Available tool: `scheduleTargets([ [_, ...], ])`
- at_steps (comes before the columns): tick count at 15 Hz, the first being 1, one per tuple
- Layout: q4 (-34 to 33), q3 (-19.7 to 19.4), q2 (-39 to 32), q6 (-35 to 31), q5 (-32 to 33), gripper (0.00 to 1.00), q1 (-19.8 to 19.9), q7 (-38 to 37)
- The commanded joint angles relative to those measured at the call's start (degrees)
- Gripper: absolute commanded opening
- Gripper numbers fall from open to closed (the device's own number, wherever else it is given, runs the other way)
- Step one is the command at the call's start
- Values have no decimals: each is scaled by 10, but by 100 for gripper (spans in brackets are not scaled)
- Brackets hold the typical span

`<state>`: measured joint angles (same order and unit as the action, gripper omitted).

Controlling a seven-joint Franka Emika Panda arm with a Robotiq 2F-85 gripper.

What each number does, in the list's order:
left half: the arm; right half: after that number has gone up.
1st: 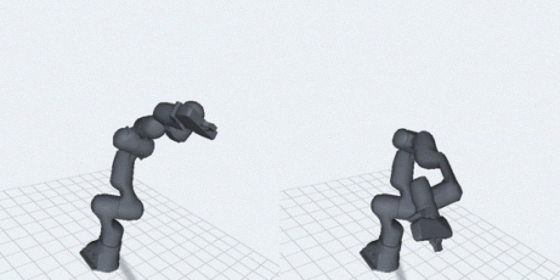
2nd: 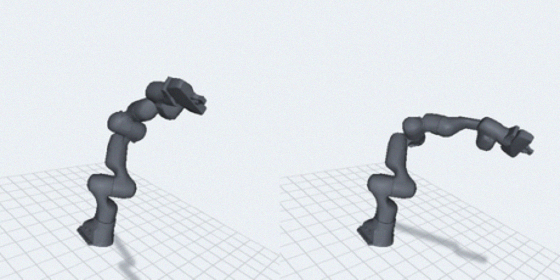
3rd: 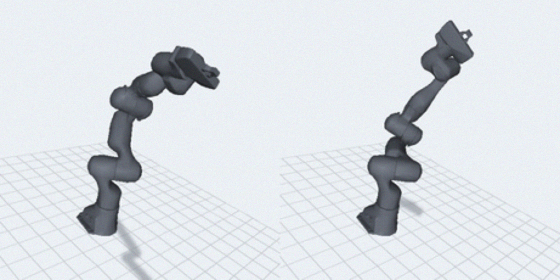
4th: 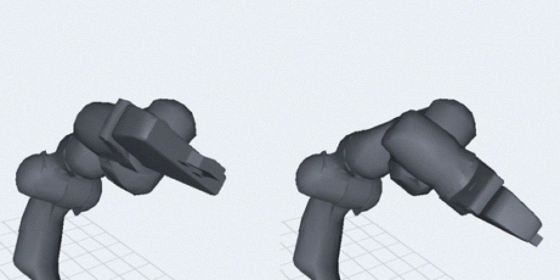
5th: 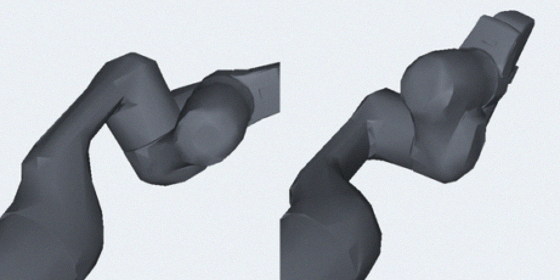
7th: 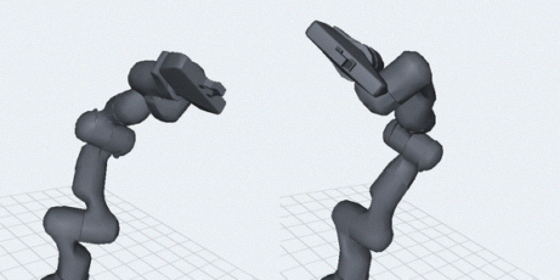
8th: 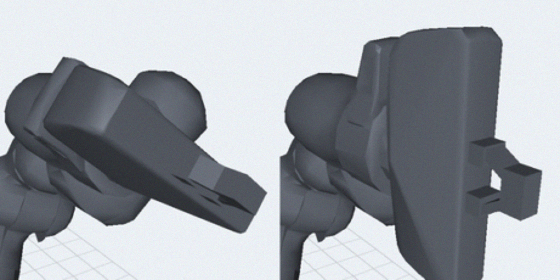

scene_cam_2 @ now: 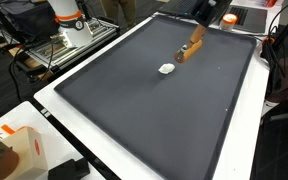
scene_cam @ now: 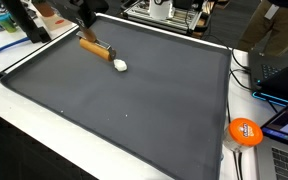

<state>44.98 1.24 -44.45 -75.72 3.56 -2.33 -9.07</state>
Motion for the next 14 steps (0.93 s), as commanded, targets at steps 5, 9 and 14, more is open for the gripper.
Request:
scheduleTargets([
  [5, -89, -4, -66, 47, -3, 22, -6, -39],
  [9, -76, -1, -67, 45, -5, 22, -8, -68],
  [14, -79, 2, -79, 45, -8, 22, -10, -80],
])
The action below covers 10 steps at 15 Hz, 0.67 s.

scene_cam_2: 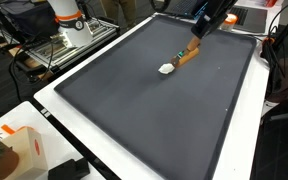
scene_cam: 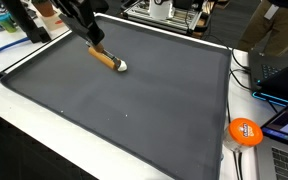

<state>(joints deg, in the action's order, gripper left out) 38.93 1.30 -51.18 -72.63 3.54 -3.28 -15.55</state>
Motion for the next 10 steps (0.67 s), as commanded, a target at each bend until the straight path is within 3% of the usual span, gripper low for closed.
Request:
scheduleTargets([
  [1, -19, 2, -14, 16, -7, 22, -1, -15],
  [6, -6, -1, 7, 15, -6, 22, -1, -32],
  [10, 51, 4, 68, -12, -13, 22, -9, -85],
])
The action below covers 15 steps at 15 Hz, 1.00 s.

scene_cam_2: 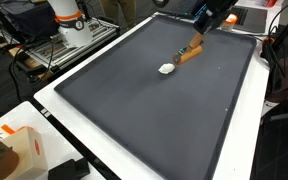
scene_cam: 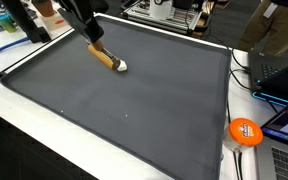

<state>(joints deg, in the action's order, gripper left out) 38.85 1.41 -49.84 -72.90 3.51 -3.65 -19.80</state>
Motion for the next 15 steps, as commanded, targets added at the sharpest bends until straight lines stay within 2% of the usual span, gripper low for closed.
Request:
scheduleTargets([
  [1, 67, 5, 69, -19, -14, 22, -7, -51],
  [7, 226, 21, 164, -149, -15, 22, -12, -38],
  [14, 407, 34, 260, -275, -49, 22, 13, -3],
  [15, 316, 11, 200, -233, -37, 47, -17, -20],
])
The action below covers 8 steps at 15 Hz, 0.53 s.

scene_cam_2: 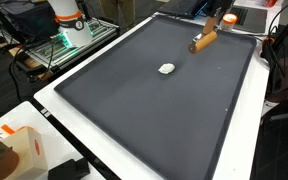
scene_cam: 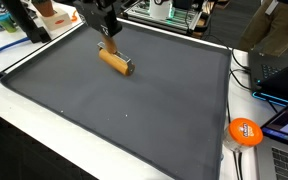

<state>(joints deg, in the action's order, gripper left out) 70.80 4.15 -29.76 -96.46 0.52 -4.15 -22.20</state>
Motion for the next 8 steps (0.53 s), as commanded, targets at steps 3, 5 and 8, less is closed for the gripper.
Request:
scheduleTargets([
  [3, 46, -15, 29, -22, -11, 47, -2, 15],
  [5, 55, -15, 36, -24, -11, 47, -1, 16],
  [8, 79, -18, 52, -21, -18, 22, 3, 29],
])
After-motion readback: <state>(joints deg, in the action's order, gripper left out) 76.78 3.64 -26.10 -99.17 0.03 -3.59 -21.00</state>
